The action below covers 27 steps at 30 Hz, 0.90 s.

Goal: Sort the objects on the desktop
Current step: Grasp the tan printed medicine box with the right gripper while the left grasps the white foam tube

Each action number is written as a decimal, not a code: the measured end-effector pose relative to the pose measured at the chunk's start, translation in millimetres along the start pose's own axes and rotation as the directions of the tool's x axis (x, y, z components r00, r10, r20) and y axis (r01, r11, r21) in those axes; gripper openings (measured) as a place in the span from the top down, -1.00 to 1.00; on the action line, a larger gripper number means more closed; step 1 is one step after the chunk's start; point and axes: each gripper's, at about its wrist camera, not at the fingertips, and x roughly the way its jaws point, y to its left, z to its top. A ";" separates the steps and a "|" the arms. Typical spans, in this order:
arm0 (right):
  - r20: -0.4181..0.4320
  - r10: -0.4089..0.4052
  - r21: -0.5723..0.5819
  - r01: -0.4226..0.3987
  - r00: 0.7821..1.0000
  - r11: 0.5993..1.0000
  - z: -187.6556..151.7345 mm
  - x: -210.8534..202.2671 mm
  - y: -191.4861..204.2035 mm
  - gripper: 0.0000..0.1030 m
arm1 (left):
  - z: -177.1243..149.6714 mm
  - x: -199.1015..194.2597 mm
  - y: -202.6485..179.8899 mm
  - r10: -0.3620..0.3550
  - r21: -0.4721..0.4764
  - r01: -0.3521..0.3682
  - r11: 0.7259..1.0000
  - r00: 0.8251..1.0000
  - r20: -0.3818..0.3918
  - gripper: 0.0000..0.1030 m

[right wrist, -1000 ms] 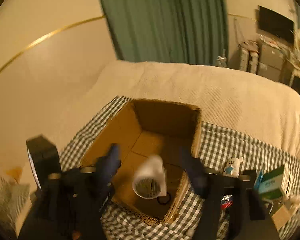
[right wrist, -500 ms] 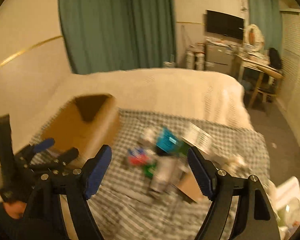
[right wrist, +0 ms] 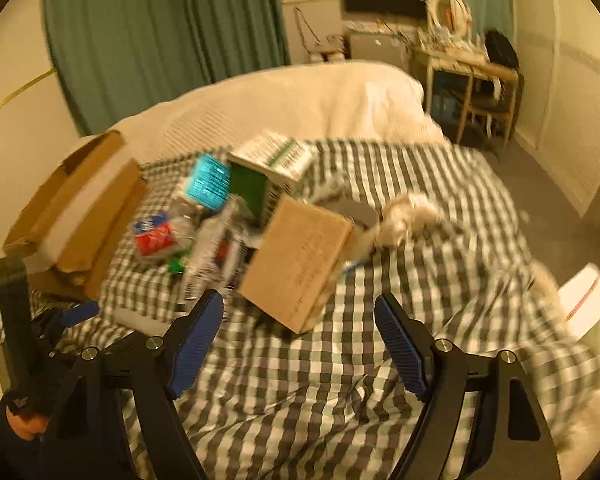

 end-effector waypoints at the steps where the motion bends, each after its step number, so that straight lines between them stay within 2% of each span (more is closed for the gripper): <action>1: -0.011 0.002 0.021 -0.002 1.000 1.000 -2.8 8.5 -3.9 -0.51 | 0.8 5.2 3.8 -0.028 -0.003 0.028 1.000 1.000 -0.012 -0.96; 5: -0.060 0.014 0.078 -0.009 0.998 0.997 -1.7 42.7 -14.7 -0.51 | 1.9 15.1 11.9 -0.156 -0.025 0.155 0.988 0.985 -0.076 -0.96; 8: -0.058 0.043 0.132 -0.035 0.997 0.991 8.6 57.9 -18.0 -0.51 | 1.1 16.0 10.2 -0.175 0.019 0.178 0.984 0.980 -0.096 -0.96; 12: -0.061 0.075 0.187 -0.063 0.995 0.980 21.5 80.0 -17.4 -0.51 | 0.9 17.7 15.8 -0.232 -0.010 0.232 0.973 0.968 -0.099 -0.96; 14: -0.087 0.081 0.208 -0.062 0.993 0.976 24.0 94.1 -17.7 -0.51 | -0.7 18.1 17.9 -0.231 -0.010 0.231 0.973 0.968 -0.098 -0.95; 15: -0.101 0.094 0.219 -0.070 0.990 0.973 23.1 99.8 -17.5 -0.51 | -1.2 19.8 16.9 -0.214 0.005 0.215 0.977 0.972 -0.099 -0.87; 16: -0.111 0.109 0.228 -0.082 0.988 0.970 21.3 103.6 -17.0 -0.47 | -1.7 20.7 15.6 -0.192 0.022 0.195 0.981 0.977 -0.097 -0.83; 17: -0.124 0.136 0.241 -0.103 0.983 0.965 17.3 106.7 -16.1 -0.33 | -1.8 21.2 13.1 -0.179 0.045 0.183 0.982 0.980 -0.087 -0.80; 19: -0.131 0.136 0.237 -0.103 0.982 0.966 10.5 103.1 -12.9 -0.18 | -1.2 20.3 8.6 -0.185 0.068 0.190 0.980 0.981 -0.063 -0.67; 20: -0.126 0.129 0.222 -0.099 0.984 0.970 9.0 98.7 -11.0 -0.04 | -0.8 18.5 7.3 -0.185 0.080 0.188 0.979 0.981 -0.052 -0.51; 22: -0.118 0.128 0.186 -0.105 0.985 0.977 5.7 85.6 -5.9 0.11 | -1.3 15.0 5.8 -0.185 0.092 0.188 0.978 0.982 -0.039 -0.13; 23: -0.121 0.136 0.171 -0.114 0.983 0.979 3.5 77.5 -3.2 0.20 | -2.1 13.0 4.9 -0.228 0.090 0.232 0.969 0.973 -0.045 0.24; 24: -0.125 0.137 0.155 -0.117 0.983 0.981 1.4 70.0 -0.6 0.26 | -1.0 11.2 0.6 -0.245 0.099 0.249 0.964 0.968 -0.044 0.33; 25: -0.127 0.128 0.130 -0.111 0.984 0.985 -1.5 60.9 3.1 0.28 | -2.9 6.4 -5.0 -0.232 0.130 0.234 0.964 0.972 -0.032 0.33; 27: -0.127 0.085 0.069 -0.076 0.988 0.995 -9.5 41.6 9.9 0.32 | -7.9 0.1 -16.3 -0.234 0.180 0.236 0.955 0.972 -0.034 0.61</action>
